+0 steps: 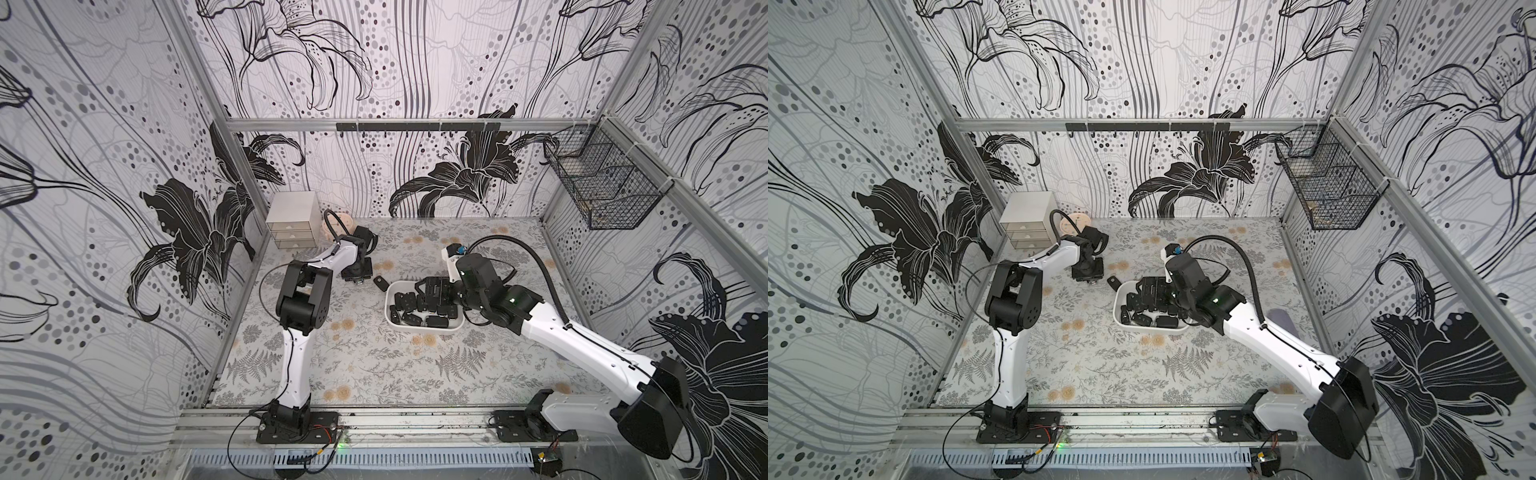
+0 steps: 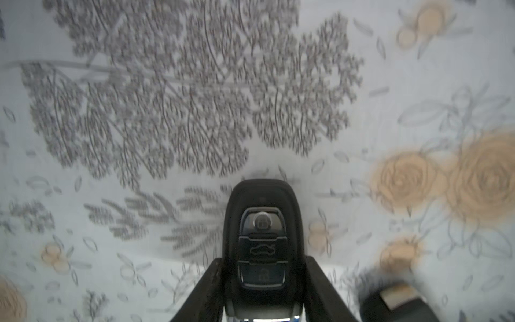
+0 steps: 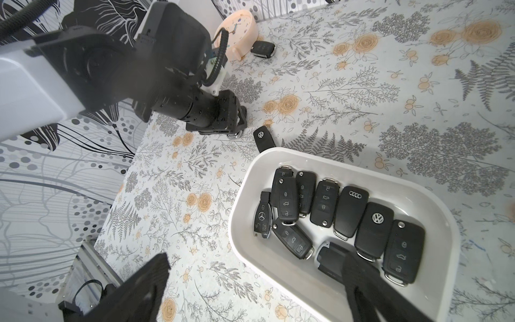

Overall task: Place the car key into the storage box
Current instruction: Move the car key to the center of the board, then pick up the car key from the center of the board.

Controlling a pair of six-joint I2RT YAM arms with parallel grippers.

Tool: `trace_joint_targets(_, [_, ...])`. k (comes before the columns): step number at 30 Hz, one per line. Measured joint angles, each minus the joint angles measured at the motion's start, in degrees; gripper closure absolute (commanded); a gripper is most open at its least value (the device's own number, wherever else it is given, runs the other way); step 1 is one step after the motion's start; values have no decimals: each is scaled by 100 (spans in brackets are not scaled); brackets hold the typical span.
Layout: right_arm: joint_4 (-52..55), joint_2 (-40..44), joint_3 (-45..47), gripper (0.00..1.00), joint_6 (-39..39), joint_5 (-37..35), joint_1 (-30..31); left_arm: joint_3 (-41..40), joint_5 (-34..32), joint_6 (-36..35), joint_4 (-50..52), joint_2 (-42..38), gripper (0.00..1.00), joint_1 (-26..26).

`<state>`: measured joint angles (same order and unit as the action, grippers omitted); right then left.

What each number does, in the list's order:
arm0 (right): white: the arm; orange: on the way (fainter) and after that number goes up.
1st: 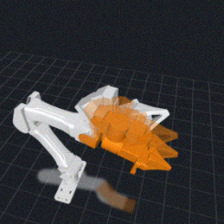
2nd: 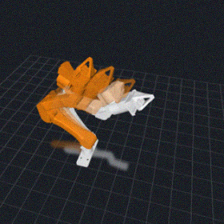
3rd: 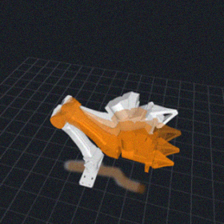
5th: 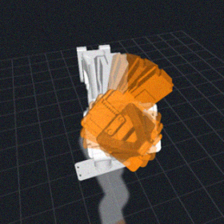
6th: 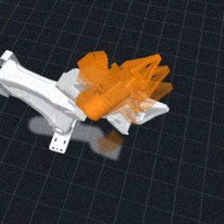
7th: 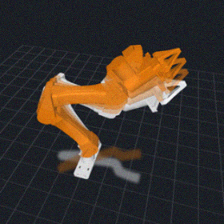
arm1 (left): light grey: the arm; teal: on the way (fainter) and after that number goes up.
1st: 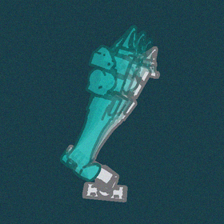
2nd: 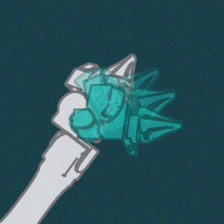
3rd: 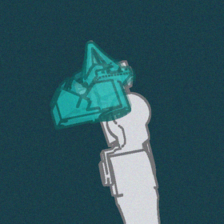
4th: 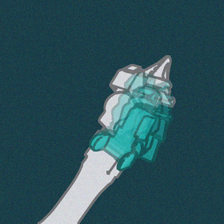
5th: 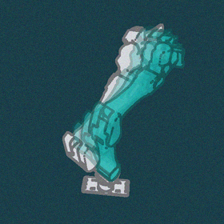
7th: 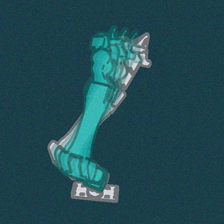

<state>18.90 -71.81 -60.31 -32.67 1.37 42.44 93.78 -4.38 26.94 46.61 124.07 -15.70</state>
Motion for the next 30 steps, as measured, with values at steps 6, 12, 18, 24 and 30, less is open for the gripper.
trace_joint_targets(6, [61,173,177,0,369,249,0,-837,-4,566,275,-710,54,-428])
trace_joint_targets(12, [66,258,328,0,796,627,0,-1045,-11,879,422,-820,54,-525])
trace_joint_targets(18, [72,258,341,0,1016,922,0,-909,-81,933,531,-599,48,-492])
trace_joint_targets(24, [70,160,295,0,1115,984,0,-765,-116,907,566,-476,57,-492])
trace_joint_targets(30, [28,-46,214,0,1113,1025,0,-935,-140,935,428,-579,72,-492])
